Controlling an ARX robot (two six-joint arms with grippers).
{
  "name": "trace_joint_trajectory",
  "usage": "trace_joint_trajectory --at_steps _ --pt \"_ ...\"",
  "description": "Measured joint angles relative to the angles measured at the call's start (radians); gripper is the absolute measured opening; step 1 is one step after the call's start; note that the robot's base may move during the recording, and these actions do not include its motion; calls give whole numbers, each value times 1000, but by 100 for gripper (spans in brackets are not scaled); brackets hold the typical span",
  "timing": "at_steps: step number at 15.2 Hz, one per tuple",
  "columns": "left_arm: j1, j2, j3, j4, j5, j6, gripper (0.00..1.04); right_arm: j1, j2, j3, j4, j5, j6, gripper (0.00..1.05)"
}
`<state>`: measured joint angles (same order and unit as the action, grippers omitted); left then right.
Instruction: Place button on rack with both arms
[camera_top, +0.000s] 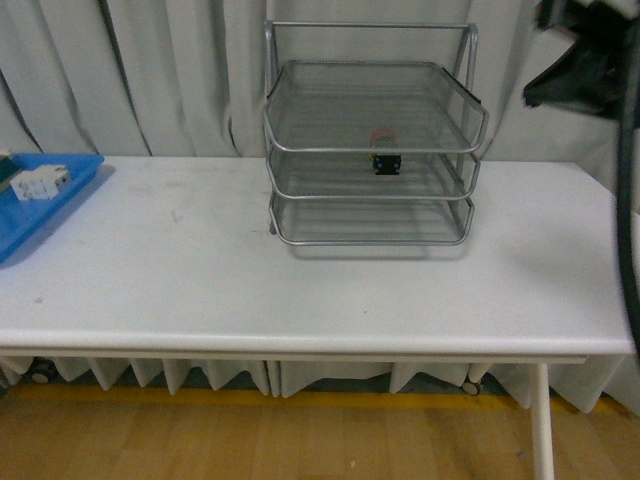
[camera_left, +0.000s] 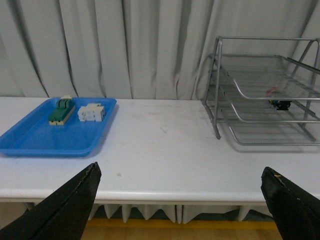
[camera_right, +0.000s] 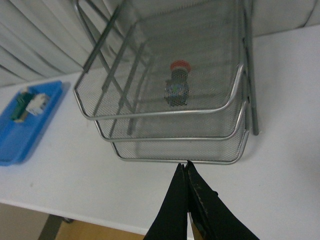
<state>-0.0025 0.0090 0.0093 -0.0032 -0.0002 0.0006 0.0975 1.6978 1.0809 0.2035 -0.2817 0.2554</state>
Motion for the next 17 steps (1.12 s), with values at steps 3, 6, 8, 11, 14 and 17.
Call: trace_joint_trajectory --at_steps 3,6,8,11,14,17 --pt "0 0 0 0 0 0 98 -48 -121 -86 43 -32 32 2" --pt "0 0 0 0 0 0 98 -76 -187 -135 71 -51 54 2" --pt "0 0 0 0 0 0 98 -103 -253 -181 93 -64 71 2" --pt "0 0 0 0 0 0 98 -102 -662 -644 395 276 -207 2" --pt "0 0 0 0 0 0 98 -102 -812 -813 418 279 -243 2" --pt "0 0 0 0 0 0 98 -102 -924 -916 401 279 -249 2"
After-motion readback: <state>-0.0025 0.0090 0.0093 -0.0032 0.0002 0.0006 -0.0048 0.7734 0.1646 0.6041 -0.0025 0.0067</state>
